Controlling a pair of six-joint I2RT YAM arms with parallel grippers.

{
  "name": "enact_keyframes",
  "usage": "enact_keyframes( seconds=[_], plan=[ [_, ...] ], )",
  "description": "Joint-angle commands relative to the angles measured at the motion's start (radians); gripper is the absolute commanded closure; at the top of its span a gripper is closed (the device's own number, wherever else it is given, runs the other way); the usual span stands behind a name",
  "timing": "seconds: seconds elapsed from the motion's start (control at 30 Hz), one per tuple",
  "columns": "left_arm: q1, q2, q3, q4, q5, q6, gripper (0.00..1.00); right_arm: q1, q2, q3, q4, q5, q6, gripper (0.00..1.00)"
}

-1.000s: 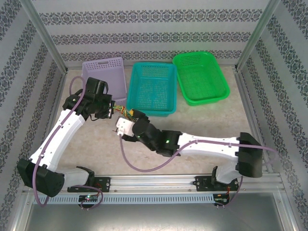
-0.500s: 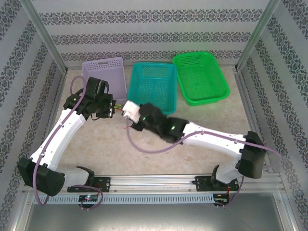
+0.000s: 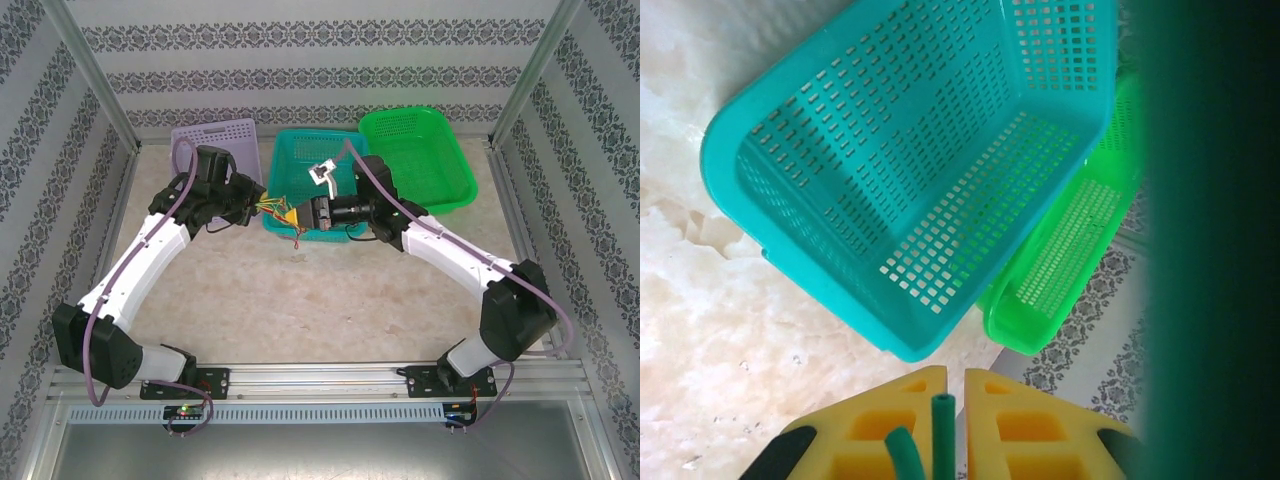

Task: Untangle the cables

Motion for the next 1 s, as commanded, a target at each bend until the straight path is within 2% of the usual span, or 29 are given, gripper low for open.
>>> enact_keyframes(
  seconds=[0.0, 0.1, 0.13, 0.2, 0.33, 0.4, 0.53, 0.67, 0.8, 0.87, 0.9, 0.97],
  plan=[
    [0.065, -0.005, 0.065, -0.111, -0.139, 0.03, 1.0, -0.005, -0.163, -0.015, -0.305, 0.328, -0.184, 0.58],
    [0.058, -0.014, 0.061, -0.205, -0.156, -0.045, 1.0, 0.182, -0.285, -0.031, -0.327, 0.821, -0.437, 0.45],
    [0.055, -0.023, 0.047, -0.211, -0.161, -0.077, 1.0, 0.234, -0.305, -0.045, -0.299, 0.921, -0.487, 0.43],
    [0.042, -0.038, 0.027, -0.225, -0.181, -0.138, 1.0, 0.299, -0.305, -0.04, -0.274, 1.003, -0.519, 0.42],
    [0.02, -0.044, 0.011, -0.221, -0.192, -0.216, 1.0, 0.455, -0.203, 0.04, -0.262, 1.179, -0.578, 0.41],
    [0.013, -0.04, 0.018, -0.212, -0.188, -0.23, 1.0, 0.484, -0.132, 0.091, -0.263, 1.235, -0.552, 0.43],
    [0.007, -0.028, 0.043, -0.218, -0.178, -0.233, 1.0, 0.486, -0.012, 0.189, -0.267, 1.238, -0.518, 0.48],
    [0.004, -0.03, 0.035, -0.212, -0.162, -0.233, 1.0, 0.483, 0.06, 0.252, -0.258, 1.226, -0.509, 0.59],
    [0.003, -0.044, 0.015, -0.209, -0.153, -0.239, 1.0, 0.458, 0.099, 0.284, -0.28, 1.206, -0.455, 0.76],
    [0.004, -0.051, 0.009, -0.21, -0.152, -0.237, 1.0, 0.432, 0.096, 0.277, -0.292, 1.157, -0.422, 0.95],
    [0.003, -0.055, 0.007, -0.209, -0.152, -0.235, 1.0, 0.414, 0.087, 0.268, -0.296, 1.124, -0.403, 1.0],
    [0.008, -0.06, 0.008, -0.218, -0.162, -0.214, 1.0, 0.328, 0.056, 0.231, -0.3, 0.94, -0.31, 1.0]
  ],
)
